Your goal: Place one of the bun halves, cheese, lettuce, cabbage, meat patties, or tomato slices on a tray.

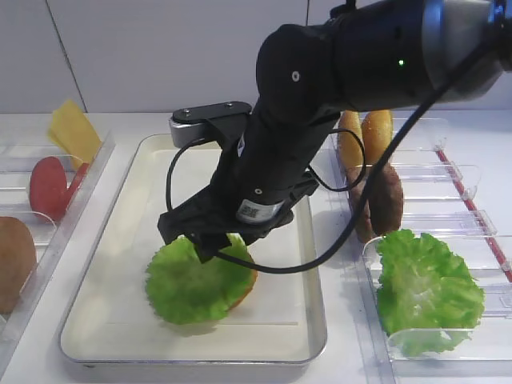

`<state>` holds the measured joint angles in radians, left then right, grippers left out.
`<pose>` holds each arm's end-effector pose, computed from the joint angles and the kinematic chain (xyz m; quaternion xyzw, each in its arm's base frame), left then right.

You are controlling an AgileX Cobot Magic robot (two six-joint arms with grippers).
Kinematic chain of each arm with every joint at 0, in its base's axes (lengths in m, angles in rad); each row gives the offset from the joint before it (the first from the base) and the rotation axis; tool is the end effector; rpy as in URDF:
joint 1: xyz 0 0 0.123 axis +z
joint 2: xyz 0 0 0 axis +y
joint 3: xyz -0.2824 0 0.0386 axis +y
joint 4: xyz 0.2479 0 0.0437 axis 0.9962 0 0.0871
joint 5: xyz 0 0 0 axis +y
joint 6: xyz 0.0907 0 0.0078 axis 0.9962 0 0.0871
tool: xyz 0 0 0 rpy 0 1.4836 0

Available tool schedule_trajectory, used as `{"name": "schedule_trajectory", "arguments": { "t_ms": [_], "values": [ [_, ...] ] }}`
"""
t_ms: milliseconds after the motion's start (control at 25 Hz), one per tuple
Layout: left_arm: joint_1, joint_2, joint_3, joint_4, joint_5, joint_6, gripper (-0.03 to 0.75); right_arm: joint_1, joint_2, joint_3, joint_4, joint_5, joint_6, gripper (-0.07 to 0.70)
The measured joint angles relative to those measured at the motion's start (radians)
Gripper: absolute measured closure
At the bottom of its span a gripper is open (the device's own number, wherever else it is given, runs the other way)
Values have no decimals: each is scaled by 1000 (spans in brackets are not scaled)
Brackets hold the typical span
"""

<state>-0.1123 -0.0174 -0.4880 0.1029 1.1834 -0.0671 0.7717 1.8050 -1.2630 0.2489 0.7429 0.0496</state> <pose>-0.0109 0.0100 0.2645 0.0146 0.8811 0.0088 0.4727 0.2560 0.2702 0.2152 -0.2750 0.9384 0.1647 0.1290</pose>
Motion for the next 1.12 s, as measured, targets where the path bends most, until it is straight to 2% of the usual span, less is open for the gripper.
{"name": "schedule_trajectory", "arguments": {
  "t_ms": [80, 200, 360, 480, 680, 880, 1000, 1120],
  "values": [
    [0, 0, 0, 0, 0, 0, 301, 0, 0, 0, -16, -4, 16, 76],
    [0, 0, 0, 0, 0, 0, 301, 0, 0, 0, -50, -4, 23, 46],
    [0, 0, 0, 0, 0, 0, 301, 0, 0, -4, -75, 3, 25, 45],
    [0, 0, 0, 0, 0, 0, 301, 0, 0, -36, -85, 45, 23, 43],
    [0, 0, 0, 0, 0, 0, 301, 0, -19, -94, -94, 111, -50, 46],
    [0, 0, 0, 0, 0, 0, 301, -2, -83, -98, -115, 135, -94, 111],
    [0, 0, 0, 0, 0, 0, 301, -41, -121, -98, -107, 152, -102, 134],
    [0, 0, 0, 0, 0, 0, 301, -129, -158, -98, -70, 200, -140, 139]
  ]
}}
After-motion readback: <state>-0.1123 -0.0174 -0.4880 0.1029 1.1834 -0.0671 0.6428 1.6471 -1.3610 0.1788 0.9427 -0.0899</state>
